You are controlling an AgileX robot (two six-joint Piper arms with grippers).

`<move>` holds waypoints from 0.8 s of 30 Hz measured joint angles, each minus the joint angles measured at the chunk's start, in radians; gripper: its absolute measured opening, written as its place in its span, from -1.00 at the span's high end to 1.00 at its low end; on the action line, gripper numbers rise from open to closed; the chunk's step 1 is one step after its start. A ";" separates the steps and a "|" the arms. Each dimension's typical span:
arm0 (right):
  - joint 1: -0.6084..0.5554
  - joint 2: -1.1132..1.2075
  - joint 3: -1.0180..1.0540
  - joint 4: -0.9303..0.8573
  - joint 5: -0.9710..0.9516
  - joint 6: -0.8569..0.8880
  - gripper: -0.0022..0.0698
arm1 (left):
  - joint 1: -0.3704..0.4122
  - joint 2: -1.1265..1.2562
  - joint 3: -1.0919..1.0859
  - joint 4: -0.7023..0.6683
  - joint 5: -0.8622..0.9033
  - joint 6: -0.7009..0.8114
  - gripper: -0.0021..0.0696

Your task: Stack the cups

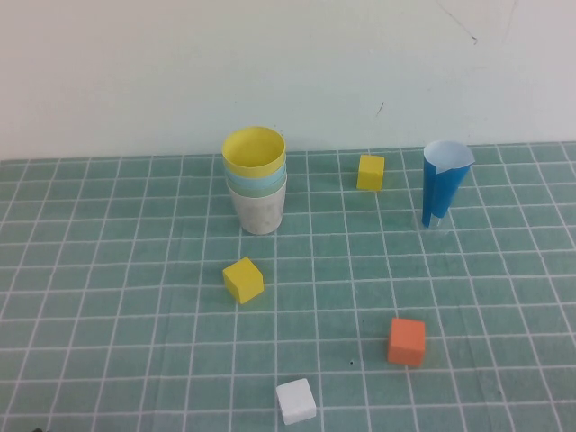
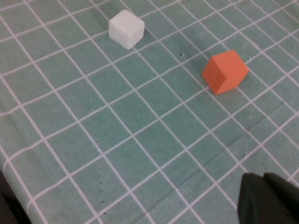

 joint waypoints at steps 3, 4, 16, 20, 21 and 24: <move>0.000 0.000 0.000 0.002 0.000 0.000 0.94 | 0.054 -0.002 -0.002 -0.004 0.019 0.000 0.95; 0.000 0.000 0.000 0.002 0.000 0.000 0.94 | 0.072 -0.002 -0.002 -0.004 0.019 0.000 0.95; 0.000 0.000 0.000 0.002 0.000 0.000 0.94 | 0.196 -0.006 -0.002 0.011 0.023 -0.095 0.95; 0.000 0.000 0.000 0.002 0.000 0.000 0.94 | 0.196 -0.006 -0.002 0.015 0.023 -0.107 0.95; 0.000 0.000 0.000 0.002 0.000 0.000 0.94 | 0.196 -0.006 -0.002 0.015 0.023 -0.109 0.95; 0.000 0.000 0.000 0.002 0.001 0.000 0.94 | 0.196 -0.006 -0.002 0.015 0.023 -0.109 0.95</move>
